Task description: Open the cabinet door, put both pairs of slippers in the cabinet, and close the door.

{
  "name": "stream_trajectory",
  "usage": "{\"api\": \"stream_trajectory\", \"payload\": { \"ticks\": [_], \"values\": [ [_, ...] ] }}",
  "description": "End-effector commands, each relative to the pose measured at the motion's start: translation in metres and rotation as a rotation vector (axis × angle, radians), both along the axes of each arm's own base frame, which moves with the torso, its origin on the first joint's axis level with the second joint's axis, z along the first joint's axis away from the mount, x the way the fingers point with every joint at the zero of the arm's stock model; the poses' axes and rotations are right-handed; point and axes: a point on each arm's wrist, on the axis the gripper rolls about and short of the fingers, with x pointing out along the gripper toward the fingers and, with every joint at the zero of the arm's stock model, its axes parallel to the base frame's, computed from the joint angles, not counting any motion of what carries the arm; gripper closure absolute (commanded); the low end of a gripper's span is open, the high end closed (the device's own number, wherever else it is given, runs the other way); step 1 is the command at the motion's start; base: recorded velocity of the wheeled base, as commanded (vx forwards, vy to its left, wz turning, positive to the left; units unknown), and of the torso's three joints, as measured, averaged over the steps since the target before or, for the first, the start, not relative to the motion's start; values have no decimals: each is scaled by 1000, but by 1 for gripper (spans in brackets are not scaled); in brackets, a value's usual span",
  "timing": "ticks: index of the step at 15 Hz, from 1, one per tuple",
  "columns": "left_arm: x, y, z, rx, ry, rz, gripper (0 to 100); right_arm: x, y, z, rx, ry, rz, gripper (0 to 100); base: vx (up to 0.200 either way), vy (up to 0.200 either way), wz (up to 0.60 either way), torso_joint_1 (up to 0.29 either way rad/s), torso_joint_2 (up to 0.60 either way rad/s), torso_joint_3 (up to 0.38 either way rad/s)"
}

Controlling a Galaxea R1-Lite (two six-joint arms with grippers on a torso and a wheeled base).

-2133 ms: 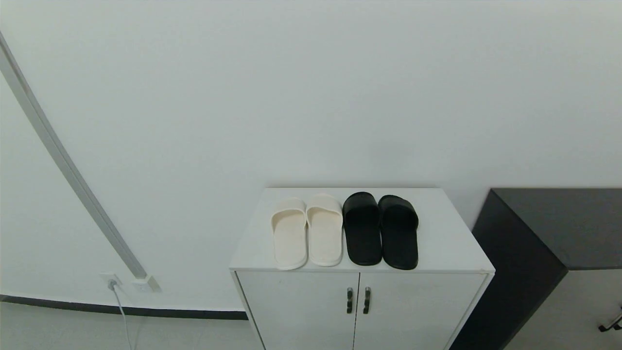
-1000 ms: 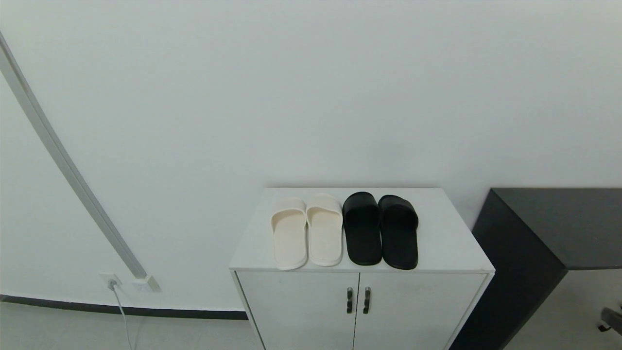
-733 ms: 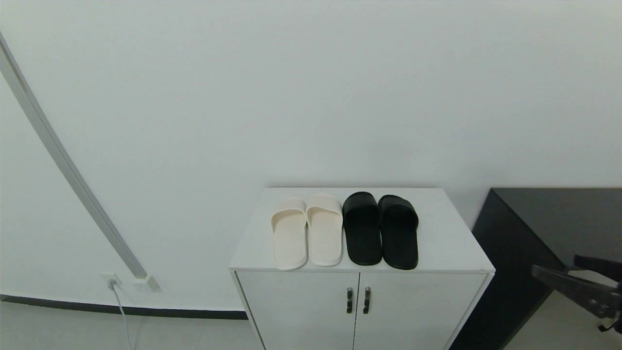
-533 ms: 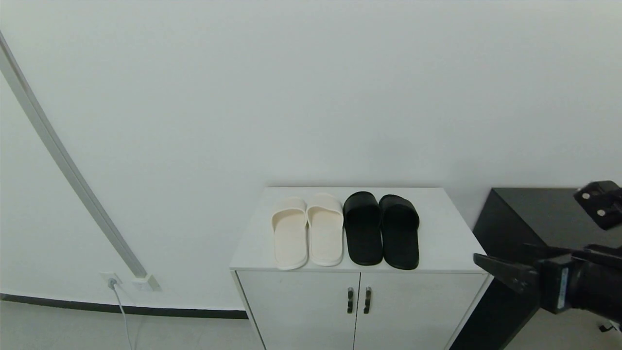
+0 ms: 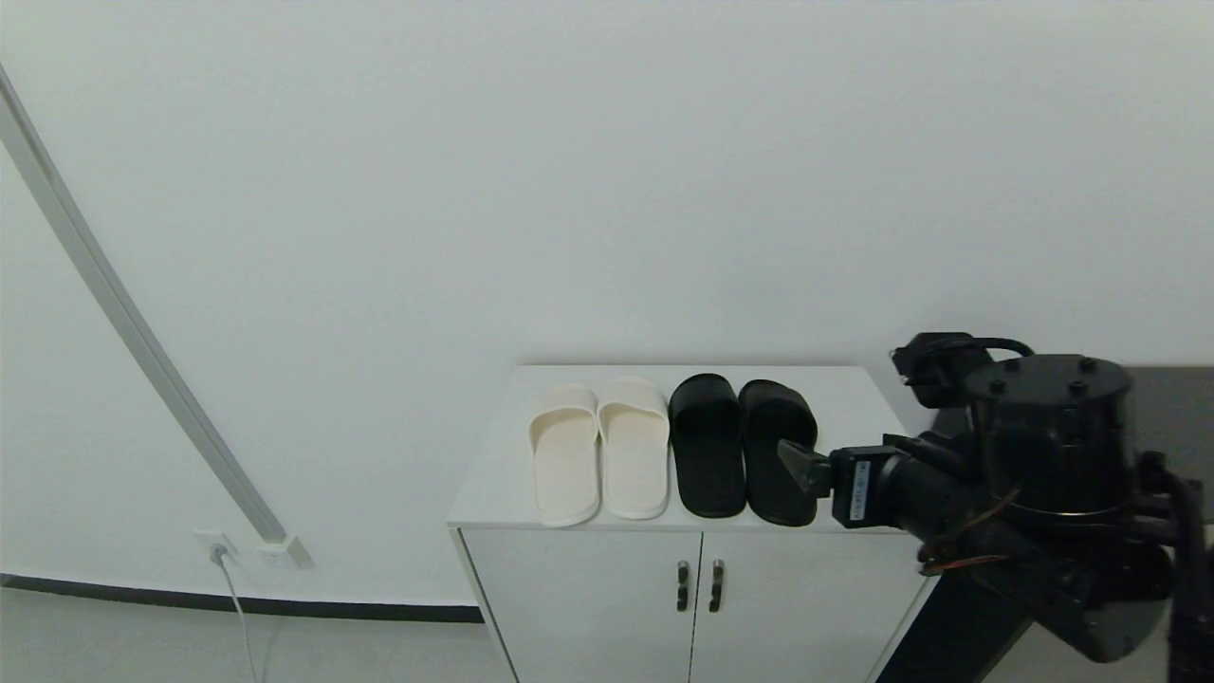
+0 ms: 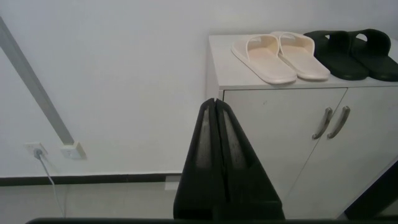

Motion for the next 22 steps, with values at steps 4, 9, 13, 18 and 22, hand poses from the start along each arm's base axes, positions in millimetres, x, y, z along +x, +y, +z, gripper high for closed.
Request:
{"api": "stream_trajectory", "payload": {
  "ticks": [4,9,13,18,22],
  "values": [
    [0,0,0,0,1,0,100,55,52,-58,-109,18,-151,0,0,0,0,0,0,0],
    [0,0,0,-1,1,0,100,87,75,-83,-101,2,-168,0,0,0,0,0,0,0],
    [0,0,0,-4,1,0,100,127,77,-101,-113,-10,-224,0,0,0,0,0,0,0],
    [0,0,0,-6,1,0,100,164,75,-112,-108,-29,-246,0,0,0,0,0,0,0],
    [0,0,0,-6,1,0,100,181,76,-117,-97,-42,-228,0,0,0,0,0,0,0]
  ]
}}
